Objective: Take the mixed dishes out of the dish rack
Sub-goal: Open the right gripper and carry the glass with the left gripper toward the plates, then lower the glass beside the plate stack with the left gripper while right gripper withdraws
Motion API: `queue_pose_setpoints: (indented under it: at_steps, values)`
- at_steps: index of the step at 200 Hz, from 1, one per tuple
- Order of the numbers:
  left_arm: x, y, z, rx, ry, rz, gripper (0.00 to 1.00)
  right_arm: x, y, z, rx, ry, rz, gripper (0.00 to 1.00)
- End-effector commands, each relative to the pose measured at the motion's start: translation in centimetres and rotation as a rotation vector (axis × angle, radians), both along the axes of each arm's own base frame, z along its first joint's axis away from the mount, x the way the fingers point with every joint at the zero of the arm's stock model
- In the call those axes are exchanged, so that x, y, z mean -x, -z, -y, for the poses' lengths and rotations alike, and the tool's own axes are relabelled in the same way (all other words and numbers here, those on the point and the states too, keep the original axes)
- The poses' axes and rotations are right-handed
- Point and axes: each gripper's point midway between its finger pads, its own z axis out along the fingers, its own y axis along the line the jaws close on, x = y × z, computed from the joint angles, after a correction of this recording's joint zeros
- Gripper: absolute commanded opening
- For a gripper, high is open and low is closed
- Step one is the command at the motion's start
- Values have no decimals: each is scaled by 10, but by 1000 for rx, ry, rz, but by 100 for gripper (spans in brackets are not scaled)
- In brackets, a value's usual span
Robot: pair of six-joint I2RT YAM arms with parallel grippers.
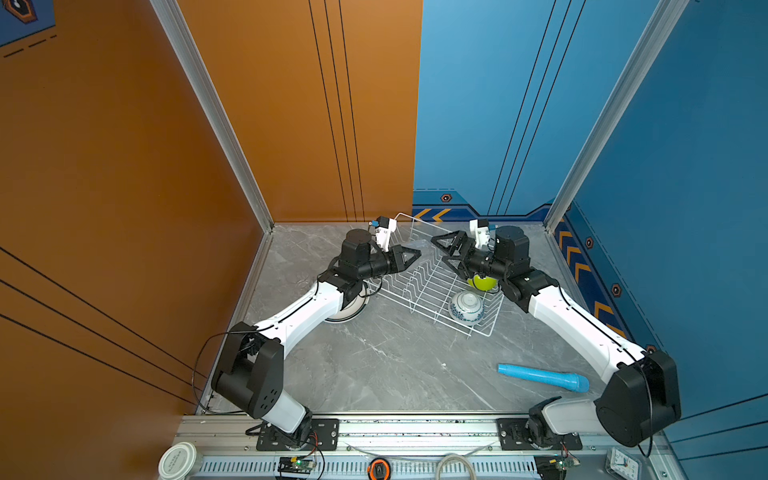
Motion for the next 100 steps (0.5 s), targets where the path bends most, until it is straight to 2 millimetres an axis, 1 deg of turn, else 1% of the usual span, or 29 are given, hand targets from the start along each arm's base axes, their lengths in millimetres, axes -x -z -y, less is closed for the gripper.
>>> queue_pose_setpoints:
  at_steps: [1,14,15,17,24,49,56,64,77,100]
  values:
    - [-2,-9,-38,-176,-102,62,0,3,-2,15,61,36,43,100]
    - [-5,-3,-59,-268,-160,44,0,3,3,22,104,61,37,100]
    - [-6,-4,-60,-273,-166,49,0,3,4,23,107,63,37,100]
    - [-4,2,-65,-301,-176,20,0,3,5,24,112,65,34,100]
    - [-5,10,-81,-379,-231,-18,0,2,7,26,125,74,34,100]
    - [-10,27,-133,-638,-380,-80,0,4,16,34,173,96,33,100]
    - [-10,30,-145,-688,-410,-94,0,4,20,37,192,103,29,100]
    - [-12,32,-156,-722,-436,-110,0,5,22,39,211,106,27,100]
    - [-15,34,-169,-730,-467,-130,0,6,28,43,238,109,19,100]
    - [-21,36,-192,-747,-527,-148,0,9,29,49,265,113,25,100]
